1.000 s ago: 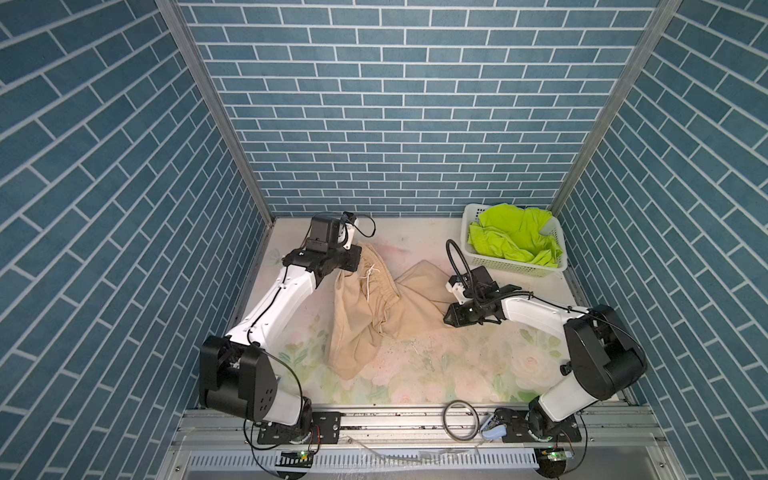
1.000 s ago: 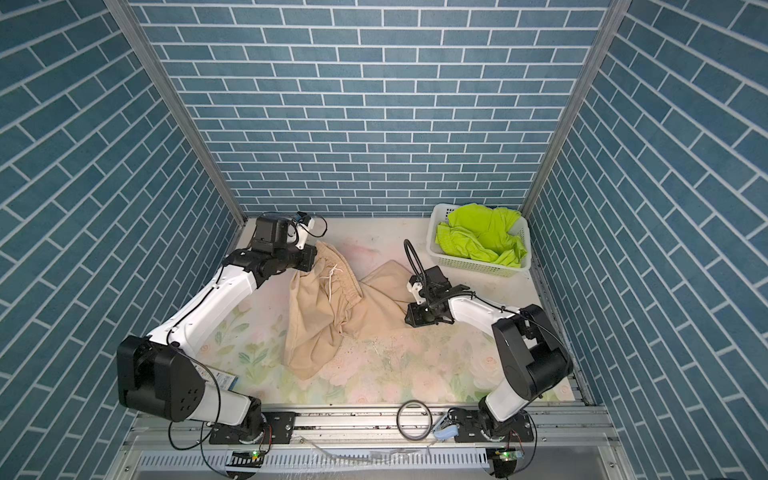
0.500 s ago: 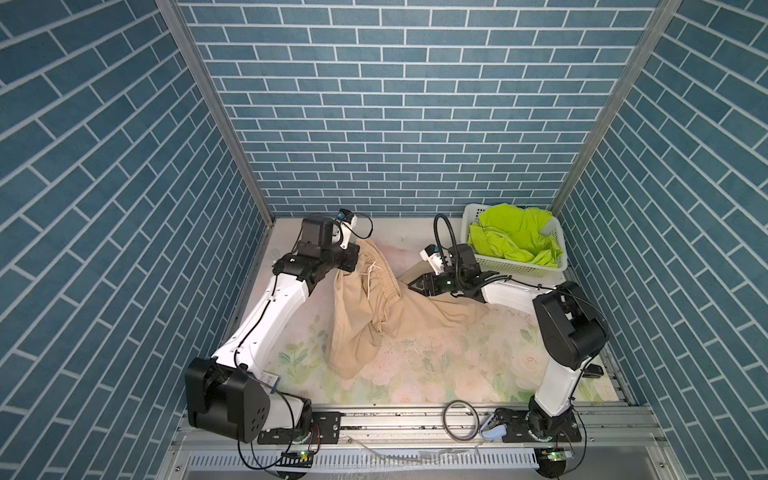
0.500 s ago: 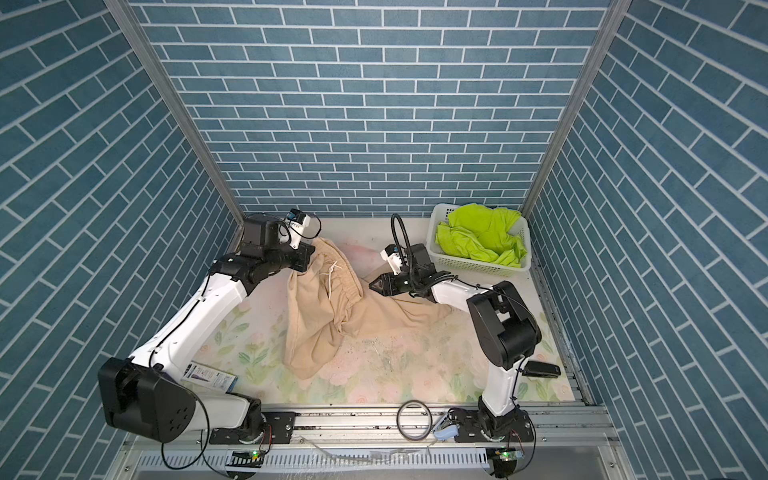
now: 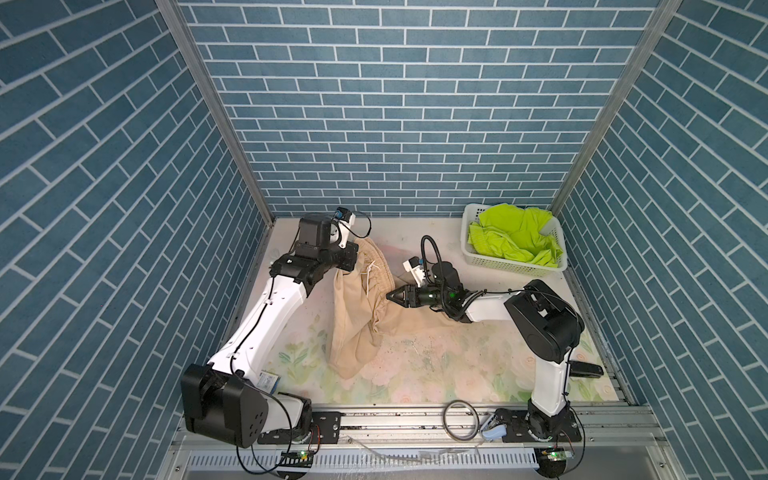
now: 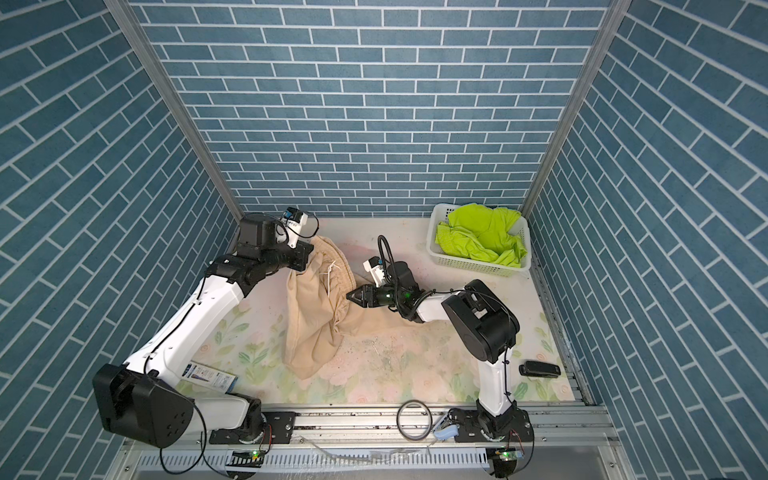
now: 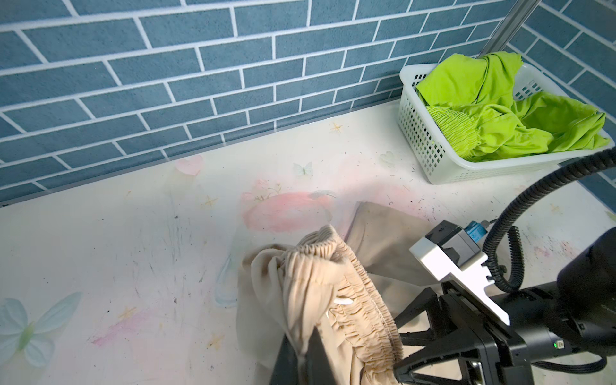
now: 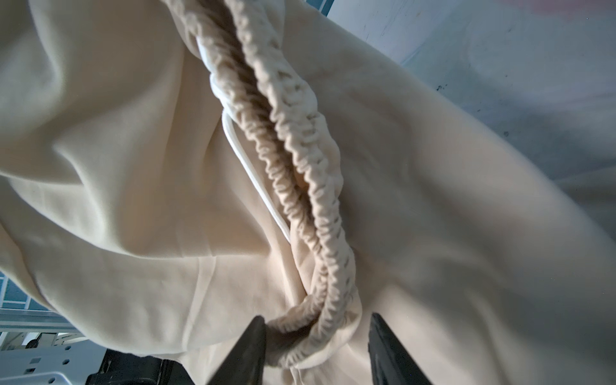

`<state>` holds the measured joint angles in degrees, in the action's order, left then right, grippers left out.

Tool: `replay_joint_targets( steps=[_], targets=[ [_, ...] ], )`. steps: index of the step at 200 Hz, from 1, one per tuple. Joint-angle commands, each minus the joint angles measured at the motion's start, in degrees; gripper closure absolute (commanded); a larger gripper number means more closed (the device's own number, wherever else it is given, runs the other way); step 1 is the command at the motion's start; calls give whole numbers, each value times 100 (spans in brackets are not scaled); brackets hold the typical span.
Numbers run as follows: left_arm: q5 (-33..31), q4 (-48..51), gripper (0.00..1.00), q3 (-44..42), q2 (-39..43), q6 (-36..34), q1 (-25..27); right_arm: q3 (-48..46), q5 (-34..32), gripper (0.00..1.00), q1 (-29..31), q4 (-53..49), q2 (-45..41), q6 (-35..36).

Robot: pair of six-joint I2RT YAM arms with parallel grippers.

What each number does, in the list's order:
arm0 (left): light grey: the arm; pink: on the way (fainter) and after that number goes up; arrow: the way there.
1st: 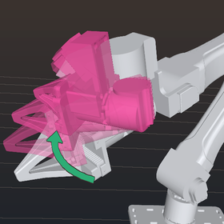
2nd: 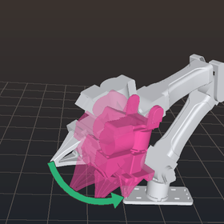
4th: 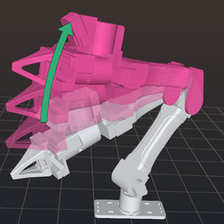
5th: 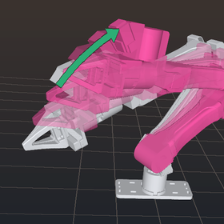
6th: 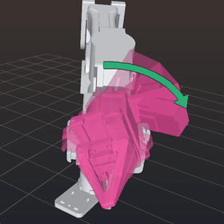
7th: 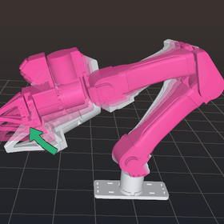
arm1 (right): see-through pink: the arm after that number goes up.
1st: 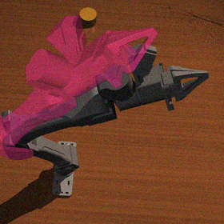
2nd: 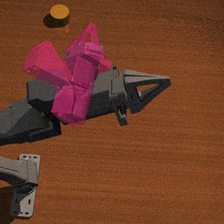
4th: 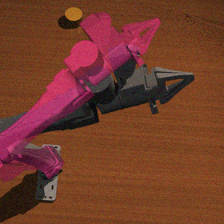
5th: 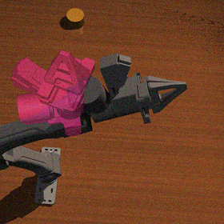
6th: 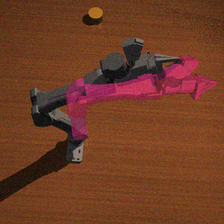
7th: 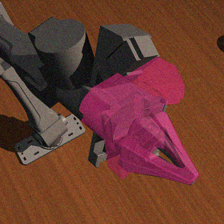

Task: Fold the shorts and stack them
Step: 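Grasp the waistband edge near the drawstring with the right gripper, then lift the shorts by the waistband with both grippers, spreading them apart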

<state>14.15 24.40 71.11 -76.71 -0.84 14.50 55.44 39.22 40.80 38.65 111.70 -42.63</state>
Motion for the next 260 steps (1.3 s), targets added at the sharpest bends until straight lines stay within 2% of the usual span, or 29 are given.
replay_joint_targets(
  steps=[1, 42, 77, 94, 122, 139, 152, 175, 178, 195, 232, 260],
  targets=[
    [-147, 17, 100, 5, 84, 40, -18, 117, -51, 49, 33, 333, 112, -216],
    [-536, 241, 100, 140, -46, 44, -18, 46, -304, 48, 127, -364, -298, 203],
    [-520, 240, 100, 160, -19, 75, -18, 179, -547, 47, 301, -1000, -412, 509],
    [-499, 202, 100, 113, 45, 75, -18, 260, -942, 48, 324, -1431, -363, 565],
    [-324, 83, 100, 26, 120, 110, -18, 388, -1074, 49, 324, -1229, -64, 609],
    [-268, 106, 100, 41, 128, 128, -17, 545, -1109, 56, 316, -1061, 78, 584],
    [-205, 141, 100, 73, 132, 129, -18, 631, -1275, 66, 317, -1076, 59, 677],
    [-168, 254, 100, 210, 121, 198, -17, 922, -1382, 96, 284, -1466, -6, 976],
    [-167, 282, 100, 237, 121, 205, -18, 963, -1387, 100, 275, -1549, -26, 1043],
    [-271, 587, 100, 530, 88, 201, -18, 1196, -1624, 100, 191, -2495, -349, 1652],
    [-762, 1691, 100, 1670, -15, 87, -18, 2154, -2829, 100, -294, -5251, -1651, 3586],
    [-374, 1919, 100, 2480, -48, -78, -26, 3346, -3585, 100, -485, -6675, -2124, 4731]
  ],
)
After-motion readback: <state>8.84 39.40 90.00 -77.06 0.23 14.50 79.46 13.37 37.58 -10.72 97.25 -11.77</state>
